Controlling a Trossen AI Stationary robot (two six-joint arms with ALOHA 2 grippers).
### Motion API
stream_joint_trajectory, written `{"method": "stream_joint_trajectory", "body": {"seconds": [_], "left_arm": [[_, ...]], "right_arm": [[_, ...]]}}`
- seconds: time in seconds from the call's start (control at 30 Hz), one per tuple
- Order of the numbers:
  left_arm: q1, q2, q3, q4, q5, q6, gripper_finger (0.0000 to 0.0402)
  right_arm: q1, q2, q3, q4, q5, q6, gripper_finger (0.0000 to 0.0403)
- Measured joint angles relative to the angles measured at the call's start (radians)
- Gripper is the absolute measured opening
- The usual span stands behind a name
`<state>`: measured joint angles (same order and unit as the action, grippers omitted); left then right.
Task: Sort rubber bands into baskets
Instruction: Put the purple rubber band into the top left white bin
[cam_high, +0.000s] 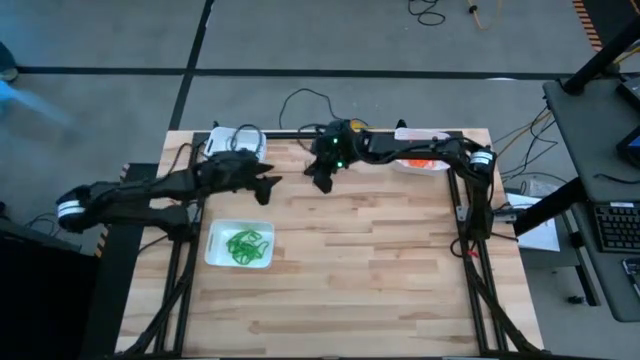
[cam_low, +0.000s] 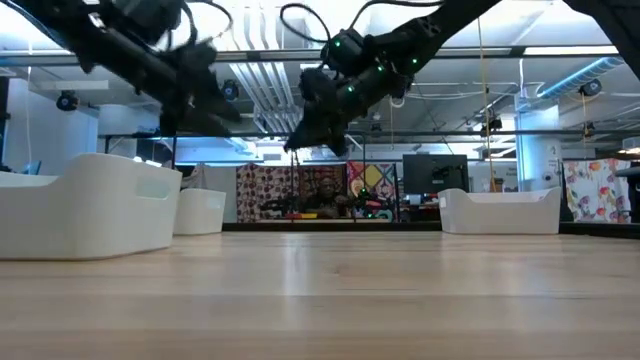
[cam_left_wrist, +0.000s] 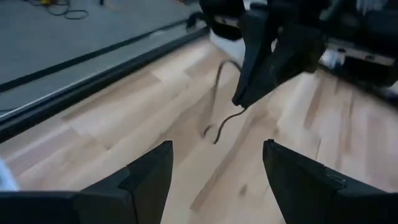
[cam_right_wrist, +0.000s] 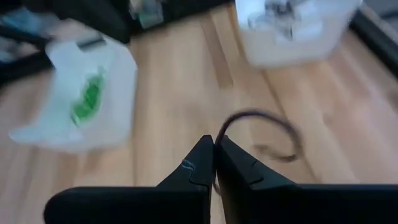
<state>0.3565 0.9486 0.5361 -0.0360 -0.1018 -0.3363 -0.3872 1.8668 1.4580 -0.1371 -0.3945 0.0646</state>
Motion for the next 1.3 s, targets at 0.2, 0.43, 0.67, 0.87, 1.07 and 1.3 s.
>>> {"method": "stream_joint_trajectory", "body": {"seconds": [0.2,0.43,0.67,0.87,1.07,1.3], "left_arm": [[0.002,0.204,0.007,0.03,0.067,0.165,0.0233],[0.001,0.394,0.048,0.093,0.17,0.225,0.0233],[0.001,0.551,0.059,0.334,0.267,0.247,0.0233],[-0.022,0.679,0.059,0.468,0.295,0.312,0.0233],[-0.023,0.779,0.067,0.572,0.294,0.328,0.0233],[-0.05,0.893,0.166,0.57,0.353,0.398,0.0233]], "right_arm": [[0.051,0.0,-0.097,-0.07,0.111,-0.059,0.0009],[0.086,0.0,-0.201,-0.064,0.106,-0.015,0.0009],[0.106,0.0,-0.236,-0.063,0.095,-0.016,0.0009],[0.111,0.0,-0.25,-0.07,0.09,-0.048,0.0009],[0.112,0.0,-0.3,-0.064,0.091,-0.078,0.0009],[0.112,0.0,-0.37,-0.005,0.088,-0.062,0.0009]]}}
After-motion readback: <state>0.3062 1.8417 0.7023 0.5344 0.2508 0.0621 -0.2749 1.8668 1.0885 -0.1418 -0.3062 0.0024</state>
